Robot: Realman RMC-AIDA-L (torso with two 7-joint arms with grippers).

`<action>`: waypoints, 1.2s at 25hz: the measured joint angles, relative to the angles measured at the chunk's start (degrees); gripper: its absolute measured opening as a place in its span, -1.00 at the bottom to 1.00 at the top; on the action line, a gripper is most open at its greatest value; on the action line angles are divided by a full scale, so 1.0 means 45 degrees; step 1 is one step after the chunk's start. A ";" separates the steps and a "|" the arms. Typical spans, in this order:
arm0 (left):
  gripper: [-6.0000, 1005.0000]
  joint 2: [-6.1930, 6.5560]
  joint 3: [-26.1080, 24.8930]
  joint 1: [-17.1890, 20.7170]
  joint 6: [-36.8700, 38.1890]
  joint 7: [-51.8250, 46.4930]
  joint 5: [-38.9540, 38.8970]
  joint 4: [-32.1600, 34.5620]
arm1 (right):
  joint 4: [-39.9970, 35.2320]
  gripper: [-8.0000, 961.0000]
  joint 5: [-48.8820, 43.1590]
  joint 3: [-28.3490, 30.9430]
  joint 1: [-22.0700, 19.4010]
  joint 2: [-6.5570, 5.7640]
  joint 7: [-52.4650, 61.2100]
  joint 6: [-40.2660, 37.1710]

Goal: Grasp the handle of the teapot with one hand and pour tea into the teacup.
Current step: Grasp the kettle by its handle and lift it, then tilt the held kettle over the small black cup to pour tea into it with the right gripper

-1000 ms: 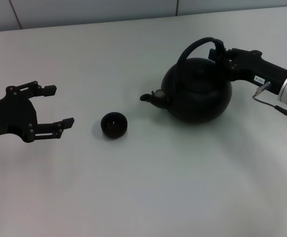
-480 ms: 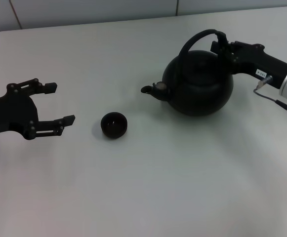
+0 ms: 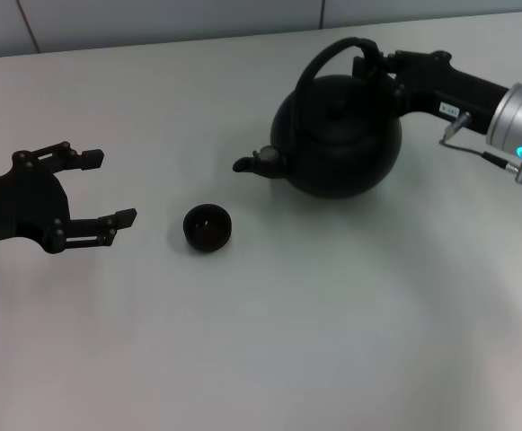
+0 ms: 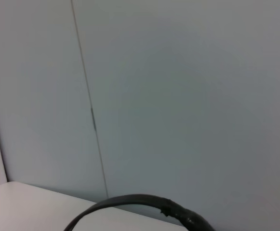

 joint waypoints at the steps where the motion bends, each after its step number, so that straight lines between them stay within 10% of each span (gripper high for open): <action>1: 0.73 0.0000 0.0000 0.0010 -0.0001 0.0000 0.0000 0.0000 | -0.0274 -0.68 -0.0006 -0.0238 -0.0011 -0.0004 0.0240 0.0066; 30: 0.73 -0.0018 0.0000 0.0042 -0.0312 0.0000 0.0000 0.0018 | -0.4016 -0.68 -0.1569 -0.4018 0.0351 0.0037 0.1061 0.1805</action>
